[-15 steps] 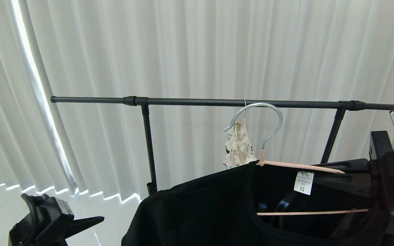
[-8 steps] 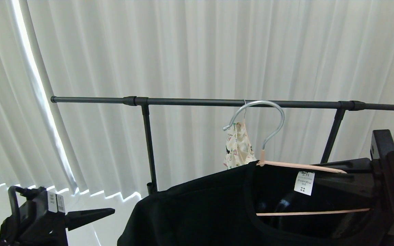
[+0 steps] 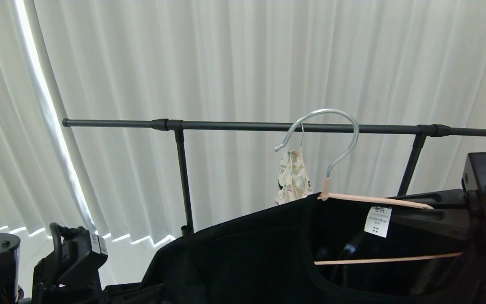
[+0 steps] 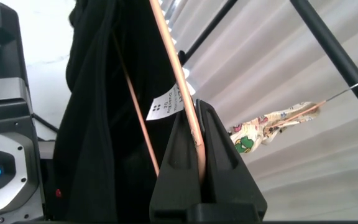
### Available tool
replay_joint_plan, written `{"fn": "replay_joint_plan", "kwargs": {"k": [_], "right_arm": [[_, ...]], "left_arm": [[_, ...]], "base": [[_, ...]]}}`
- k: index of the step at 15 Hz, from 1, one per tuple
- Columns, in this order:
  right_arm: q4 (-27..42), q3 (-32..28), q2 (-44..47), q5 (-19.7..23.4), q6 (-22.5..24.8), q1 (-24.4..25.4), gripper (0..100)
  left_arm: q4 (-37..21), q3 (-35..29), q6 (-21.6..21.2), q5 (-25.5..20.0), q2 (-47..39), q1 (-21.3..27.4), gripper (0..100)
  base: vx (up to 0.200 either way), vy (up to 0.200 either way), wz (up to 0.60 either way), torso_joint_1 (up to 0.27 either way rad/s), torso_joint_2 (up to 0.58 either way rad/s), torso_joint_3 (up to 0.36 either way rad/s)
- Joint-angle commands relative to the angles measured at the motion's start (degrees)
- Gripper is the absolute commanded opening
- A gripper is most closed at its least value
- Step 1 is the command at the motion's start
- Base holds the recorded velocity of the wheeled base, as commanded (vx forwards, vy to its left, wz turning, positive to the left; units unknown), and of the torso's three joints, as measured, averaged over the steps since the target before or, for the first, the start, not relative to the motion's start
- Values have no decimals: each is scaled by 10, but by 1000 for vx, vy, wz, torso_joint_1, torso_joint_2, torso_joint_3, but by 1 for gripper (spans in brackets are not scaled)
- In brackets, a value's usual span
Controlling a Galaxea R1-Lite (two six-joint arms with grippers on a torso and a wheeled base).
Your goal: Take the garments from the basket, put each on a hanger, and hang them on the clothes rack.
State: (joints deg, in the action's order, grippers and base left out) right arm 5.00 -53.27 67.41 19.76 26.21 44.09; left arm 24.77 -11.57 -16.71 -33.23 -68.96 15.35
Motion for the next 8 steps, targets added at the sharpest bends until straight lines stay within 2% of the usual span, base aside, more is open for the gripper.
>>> {"fn": "replay_joint_plan", "kwargs": {"k": [1, 3, 6, 8], "right_arm": [[1, -2, -4, -5, 0, -2, 0], [1, 0, -8, -15, -1, -5, 0], [0, -1, -8, -14, -2, -27, 0], [-1, -2, -8, -15, -10, -27, 0]], "left_arm": [[0, 0, 1, 1, -14, -2, 0], [0, 0, 1, 10, -14, -25, 0], [0, 11, 0, 39, -15, -128, 0], [0, 19, -2, 39, -6, -136, 0]], "base": [[0, 0, 0, 0, 0, 0], [0, 0, 0, 0, 0, 0], [0, 0, 0, 0, 0, 0], [0, 0, 0, 0, 0, 0]]}}
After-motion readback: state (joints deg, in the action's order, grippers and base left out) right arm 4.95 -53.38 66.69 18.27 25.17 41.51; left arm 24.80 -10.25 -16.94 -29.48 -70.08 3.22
